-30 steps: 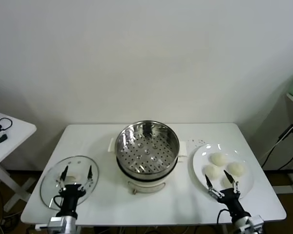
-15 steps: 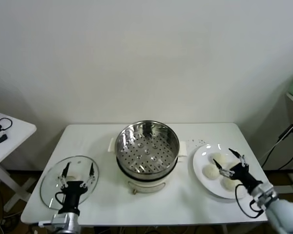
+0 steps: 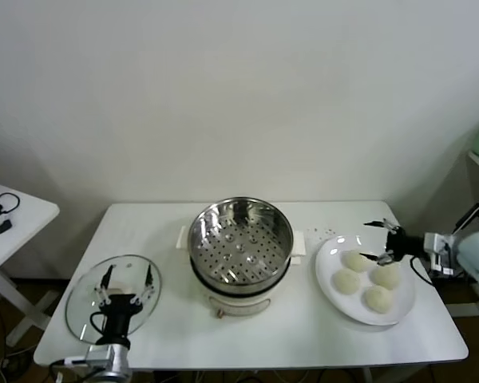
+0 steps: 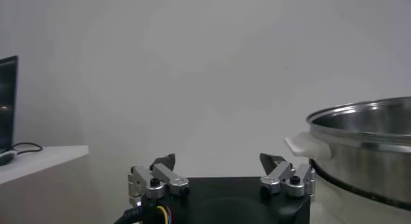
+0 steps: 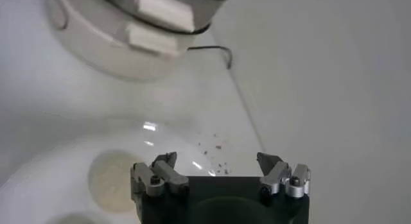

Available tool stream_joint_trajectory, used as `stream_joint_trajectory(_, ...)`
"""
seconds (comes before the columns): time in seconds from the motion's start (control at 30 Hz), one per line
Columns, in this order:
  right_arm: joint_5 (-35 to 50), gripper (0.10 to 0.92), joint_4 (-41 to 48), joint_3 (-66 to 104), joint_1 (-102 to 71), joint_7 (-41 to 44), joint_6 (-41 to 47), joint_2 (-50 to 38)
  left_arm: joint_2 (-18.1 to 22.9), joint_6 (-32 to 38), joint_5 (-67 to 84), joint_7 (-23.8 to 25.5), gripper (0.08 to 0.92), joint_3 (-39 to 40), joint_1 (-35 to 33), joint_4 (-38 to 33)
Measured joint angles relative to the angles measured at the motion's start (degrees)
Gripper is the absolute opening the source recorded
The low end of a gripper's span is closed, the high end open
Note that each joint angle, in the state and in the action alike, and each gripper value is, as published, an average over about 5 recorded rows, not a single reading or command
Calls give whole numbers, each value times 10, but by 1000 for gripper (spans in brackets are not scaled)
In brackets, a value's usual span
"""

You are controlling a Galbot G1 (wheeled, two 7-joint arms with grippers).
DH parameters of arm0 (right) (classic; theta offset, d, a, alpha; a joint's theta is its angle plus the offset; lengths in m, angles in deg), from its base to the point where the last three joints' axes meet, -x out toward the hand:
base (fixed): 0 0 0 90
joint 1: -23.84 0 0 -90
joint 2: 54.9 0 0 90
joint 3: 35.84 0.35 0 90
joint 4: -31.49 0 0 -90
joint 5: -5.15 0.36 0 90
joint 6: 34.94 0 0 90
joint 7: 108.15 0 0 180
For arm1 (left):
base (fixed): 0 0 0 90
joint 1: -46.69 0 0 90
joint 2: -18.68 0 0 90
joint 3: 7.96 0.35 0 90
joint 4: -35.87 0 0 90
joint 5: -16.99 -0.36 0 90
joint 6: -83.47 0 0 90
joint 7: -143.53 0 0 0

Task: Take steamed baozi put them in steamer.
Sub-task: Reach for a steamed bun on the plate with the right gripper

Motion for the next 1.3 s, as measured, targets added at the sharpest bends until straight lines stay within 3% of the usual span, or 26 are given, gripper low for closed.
stream_joint_trajectory(0.53,-95,823,174,-171,146,83,-11,131,-4,-16,11,-2,823,-2,8,0)
stream_joint_trajectory(1.3,-150,807,248,-162,127,85,-8,201,-5,-22,32,-4,823,-3,13,11)
